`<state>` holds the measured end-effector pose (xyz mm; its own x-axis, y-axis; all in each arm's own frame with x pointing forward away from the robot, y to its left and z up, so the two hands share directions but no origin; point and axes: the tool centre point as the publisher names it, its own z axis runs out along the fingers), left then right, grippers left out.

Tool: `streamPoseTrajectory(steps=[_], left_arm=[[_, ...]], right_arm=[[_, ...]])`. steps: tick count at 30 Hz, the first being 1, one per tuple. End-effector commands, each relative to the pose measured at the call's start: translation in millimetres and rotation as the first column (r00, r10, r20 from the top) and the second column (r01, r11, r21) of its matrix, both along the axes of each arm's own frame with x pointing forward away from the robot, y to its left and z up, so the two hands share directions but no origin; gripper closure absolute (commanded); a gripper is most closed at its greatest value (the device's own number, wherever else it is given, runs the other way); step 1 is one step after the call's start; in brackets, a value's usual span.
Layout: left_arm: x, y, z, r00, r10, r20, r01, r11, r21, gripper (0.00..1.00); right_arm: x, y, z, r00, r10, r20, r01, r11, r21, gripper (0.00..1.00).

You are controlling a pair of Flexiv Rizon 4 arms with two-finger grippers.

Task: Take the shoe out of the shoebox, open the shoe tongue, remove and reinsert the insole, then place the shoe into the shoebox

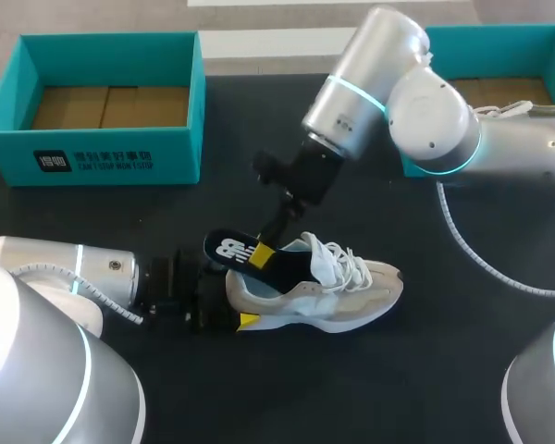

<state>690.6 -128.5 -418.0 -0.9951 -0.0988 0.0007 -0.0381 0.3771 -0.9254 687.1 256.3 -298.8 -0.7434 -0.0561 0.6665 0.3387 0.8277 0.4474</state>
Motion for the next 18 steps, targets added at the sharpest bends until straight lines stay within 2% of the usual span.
streamPoseTrajectory(steps=[1, 5, 9, 12, 13, 18], left_arm=[[-1.2, -0.8, -1.4, 1.0, 0.003, 0.0, -0.003, 1.0, 0.002, 1.0], [-1.2, -0.8, -1.4, 1.0, 0.003, 0.0, -0.003, 1.0, 0.002, 1.0], [-1.2, -0.8, -1.4, 1.0, 0.003, 0.0, -0.003, 1.0, 0.002, 1.0], [-1.2, -0.8, -1.4, 1.0, 0.003, 0.0, -0.003, 1.0, 0.002, 1.0], [-1.2, -0.8, -1.4, 1.0, 0.003, 0.0, -0.003, 1.0, 0.002, 1.0], [-1.2, -0.8, -1.4, 1.0, 0.003, 0.0, -0.003, 1.0, 0.002, 1.0]], right_arm=[[2.9, 7.5, -7.5, 0.998, 0.043, -0.04, -0.042, 0.999, 0.017, 0.55], [2.1, 7.7, -10.2, 0.996, 0.071, -0.063, -0.069, 0.997, 0.035, 0.59], [1.6, 8.9, -13.6, 0.992, 0.096, -0.083, -0.093, 0.995, 0.045, 0.7], [1.2, 10.3, -14.9, 0.988, 0.118, -0.101, -0.113, 0.992, 0.052, 0.95], [1.0, 10.7, -15.4, 0.986, 0.125, -0.107, -0.12, 0.991, 0.051, 1.0], [1.4, 12.8, -9.2, 0.98, 0.15, -0.132, -0.14, 0.987, 0.079, 1.0]])
